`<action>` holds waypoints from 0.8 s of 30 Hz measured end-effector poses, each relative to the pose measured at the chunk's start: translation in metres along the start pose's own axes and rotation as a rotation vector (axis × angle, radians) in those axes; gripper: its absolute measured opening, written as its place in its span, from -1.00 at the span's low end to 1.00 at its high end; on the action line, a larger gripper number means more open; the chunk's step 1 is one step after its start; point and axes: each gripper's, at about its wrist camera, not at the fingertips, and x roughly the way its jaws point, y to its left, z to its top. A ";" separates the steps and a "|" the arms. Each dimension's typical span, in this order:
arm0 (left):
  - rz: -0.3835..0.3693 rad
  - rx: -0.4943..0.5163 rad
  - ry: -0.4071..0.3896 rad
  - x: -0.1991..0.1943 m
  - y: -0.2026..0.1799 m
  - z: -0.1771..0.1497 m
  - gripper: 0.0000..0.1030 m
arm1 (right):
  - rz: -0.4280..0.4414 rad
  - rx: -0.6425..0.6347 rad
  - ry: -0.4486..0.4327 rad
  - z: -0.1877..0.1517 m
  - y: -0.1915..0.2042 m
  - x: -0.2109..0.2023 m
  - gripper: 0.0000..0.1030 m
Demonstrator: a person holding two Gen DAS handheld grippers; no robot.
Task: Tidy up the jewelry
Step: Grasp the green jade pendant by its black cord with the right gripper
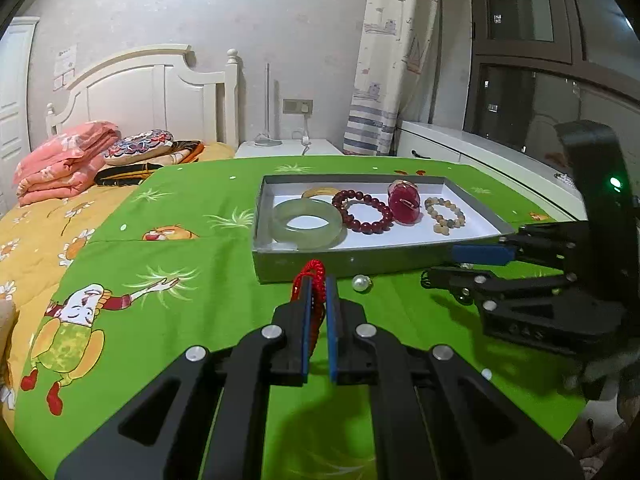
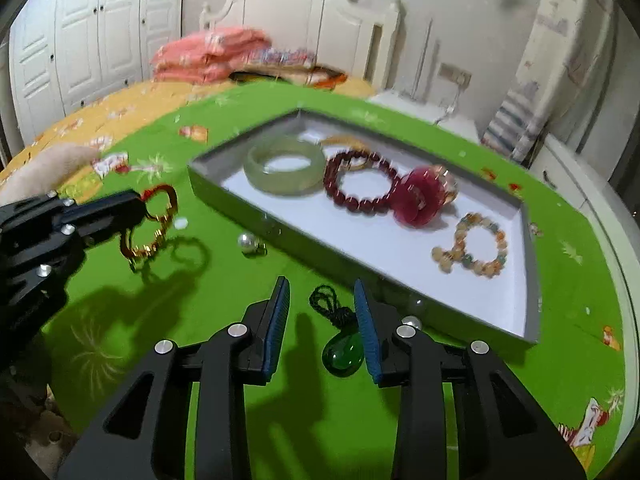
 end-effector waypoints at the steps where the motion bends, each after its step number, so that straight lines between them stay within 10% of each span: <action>1: -0.003 -0.001 0.001 0.000 0.001 0.000 -0.87 | -0.012 -0.012 0.028 0.000 -0.001 0.005 -0.39; 15: -0.025 -0.010 -0.001 0.000 0.003 -0.001 -0.87 | 0.122 -0.033 0.094 -0.001 -0.020 0.017 -0.49; 17: -0.027 -0.010 -0.001 0.000 0.003 -0.001 -0.87 | 0.079 -0.047 0.068 -0.004 -0.021 0.015 -0.77; 24: -0.030 -0.011 -0.001 -0.001 0.004 -0.001 -0.87 | 0.023 -0.029 -0.001 -0.009 -0.015 0.001 -0.80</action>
